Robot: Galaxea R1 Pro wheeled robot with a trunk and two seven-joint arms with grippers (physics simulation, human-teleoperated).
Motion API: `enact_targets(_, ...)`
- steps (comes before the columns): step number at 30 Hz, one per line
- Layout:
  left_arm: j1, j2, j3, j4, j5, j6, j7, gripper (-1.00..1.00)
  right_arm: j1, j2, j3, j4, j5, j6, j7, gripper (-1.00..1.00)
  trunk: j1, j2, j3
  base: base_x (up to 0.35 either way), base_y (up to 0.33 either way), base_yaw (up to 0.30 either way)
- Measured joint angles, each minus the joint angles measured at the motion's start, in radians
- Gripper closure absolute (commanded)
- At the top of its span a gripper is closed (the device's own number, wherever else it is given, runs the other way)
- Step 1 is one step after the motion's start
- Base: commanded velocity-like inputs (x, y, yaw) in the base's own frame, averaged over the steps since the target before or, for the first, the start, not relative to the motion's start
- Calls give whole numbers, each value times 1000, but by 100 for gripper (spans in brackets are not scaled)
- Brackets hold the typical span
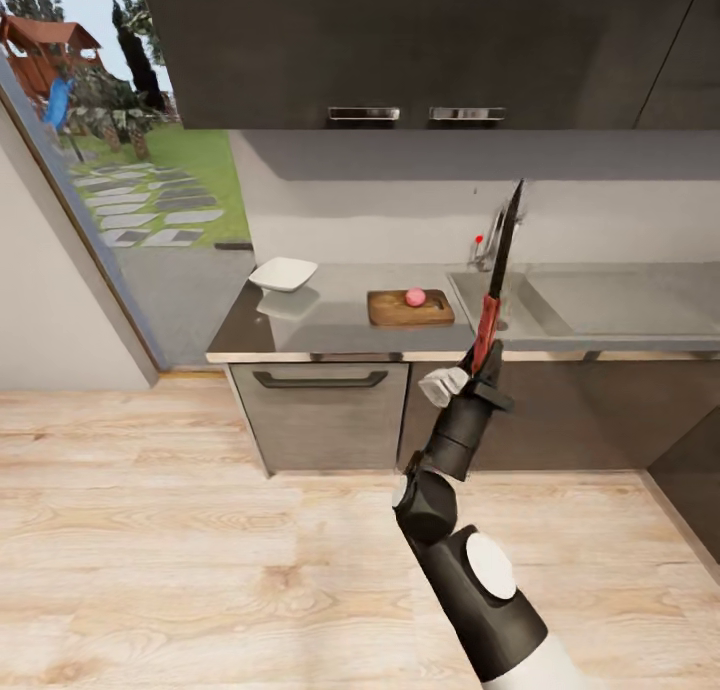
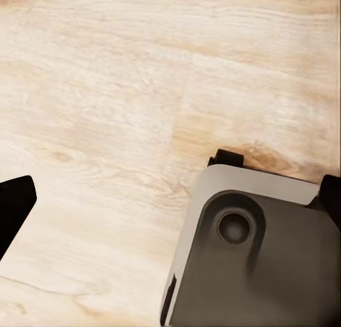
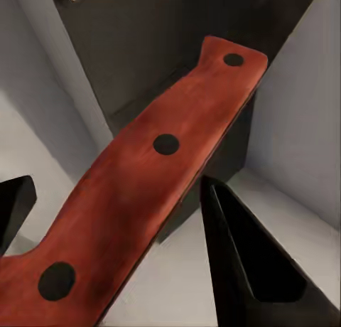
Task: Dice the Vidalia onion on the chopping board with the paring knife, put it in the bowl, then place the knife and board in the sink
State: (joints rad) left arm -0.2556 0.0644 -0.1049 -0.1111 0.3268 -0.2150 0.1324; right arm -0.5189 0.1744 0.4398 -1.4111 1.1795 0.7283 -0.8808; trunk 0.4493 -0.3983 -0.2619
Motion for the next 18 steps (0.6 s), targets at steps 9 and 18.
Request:
enact_targets(9,0,-4,3,-1,-1,0,0,-100,0,0,165,0,125,88,488,100,0,0,0,218,-221,0)
enact_targets(18,0,-1,6,-7,-1,2,3,-100,-42,0,168,-67,310,85,804,100,0,0,0,235,-235,0)
